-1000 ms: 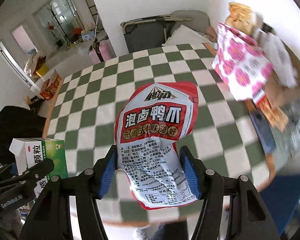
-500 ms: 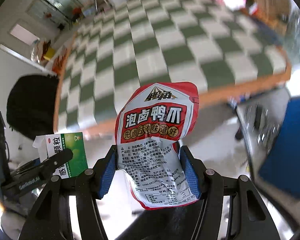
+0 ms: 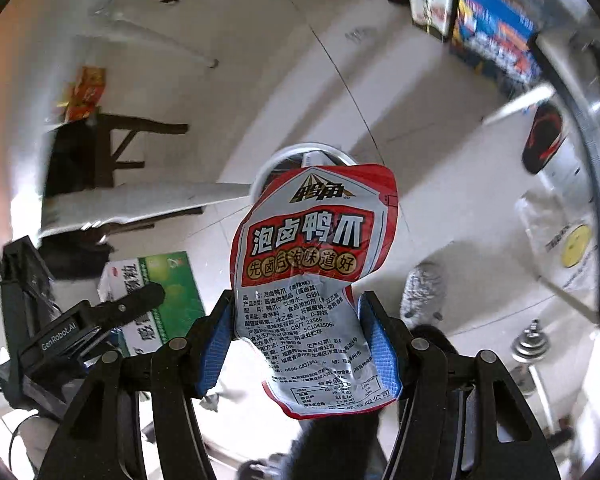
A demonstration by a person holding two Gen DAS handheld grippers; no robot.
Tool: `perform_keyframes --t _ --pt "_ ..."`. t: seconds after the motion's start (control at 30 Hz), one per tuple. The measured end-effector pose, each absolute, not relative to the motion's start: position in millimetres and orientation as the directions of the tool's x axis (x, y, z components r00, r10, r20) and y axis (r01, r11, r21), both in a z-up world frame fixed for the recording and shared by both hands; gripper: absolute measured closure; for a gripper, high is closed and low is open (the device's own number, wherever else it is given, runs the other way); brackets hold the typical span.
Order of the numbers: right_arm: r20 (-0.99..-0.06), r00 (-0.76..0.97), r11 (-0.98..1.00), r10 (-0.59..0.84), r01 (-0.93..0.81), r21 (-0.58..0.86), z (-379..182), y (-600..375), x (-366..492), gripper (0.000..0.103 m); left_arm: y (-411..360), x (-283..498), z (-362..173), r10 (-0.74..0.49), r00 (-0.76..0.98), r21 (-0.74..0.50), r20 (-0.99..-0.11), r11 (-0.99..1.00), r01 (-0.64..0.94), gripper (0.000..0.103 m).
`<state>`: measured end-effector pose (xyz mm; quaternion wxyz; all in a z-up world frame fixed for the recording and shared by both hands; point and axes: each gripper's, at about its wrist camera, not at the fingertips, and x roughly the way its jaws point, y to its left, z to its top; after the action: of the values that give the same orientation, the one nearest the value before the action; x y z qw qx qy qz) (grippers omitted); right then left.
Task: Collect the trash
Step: 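Carry the white box and red snack packet over the trash bin and release both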
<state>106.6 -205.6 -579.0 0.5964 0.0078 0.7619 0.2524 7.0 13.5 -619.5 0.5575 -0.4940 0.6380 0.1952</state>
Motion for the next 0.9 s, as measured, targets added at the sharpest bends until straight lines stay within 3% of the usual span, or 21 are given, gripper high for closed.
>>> perform_keyframes --t 0.1,0.13,0.17,0.37,0.43,0.5,0.63,0.9 --pt "-0.899 -0.301 0.884 0.317 -0.251 0.396 -629 -198 114 0.039 24 9 -665 -0.434 0.113 -0.314 -0.894 0.427 -0.848 0.021" --pt "-0.895 -0.307 0.887 0.323 -0.231 0.399 -649 -196 115 0.039 27 10 -679 -0.43 0.1 -0.305 -0.897 0.44 -0.845 0.016" --pt "-0.889 -0.315 0.888 0.332 -0.213 0.407 -669 -194 115 0.039 30 8 -690 -0.431 0.095 -0.305 -0.897 0.449 -0.84 0.001" --pt "-0.845 -0.384 0.89 0.373 -0.111 0.443 -753 -183 109 0.035 44 -12 -708 -0.399 0.088 -0.283 -0.913 0.463 -0.84 0.0" --pt "-0.825 -0.39 0.875 0.41 -0.086 0.476 -762 -181 105 0.025 47 -18 -701 -0.34 0.071 -0.241 -0.938 0.491 -0.837 0.0" --pt "-0.837 -0.369 0.874 0.405 -0.113 0.473 -762 -174 104 0.005 48 -25 -688 -0.242 0.031 -0.161 -0.97 0.539 -0.827 0.0" --pt "-0.894 -0.312 0.89 0.323 -0.221 0.399 -741 -161 98 0.003 42 -36 -663 -0.125 -0.026 -0.053 -0.992 0.591 -0.805 0.0" --pt "-0.992 -0.102 0.85 0.069 -0.514 0.112 -668 -150 72 0.002 14 -46 -597 -0.065 -0.053 -0.001 -0.996 0.641 -0.768 0.0"
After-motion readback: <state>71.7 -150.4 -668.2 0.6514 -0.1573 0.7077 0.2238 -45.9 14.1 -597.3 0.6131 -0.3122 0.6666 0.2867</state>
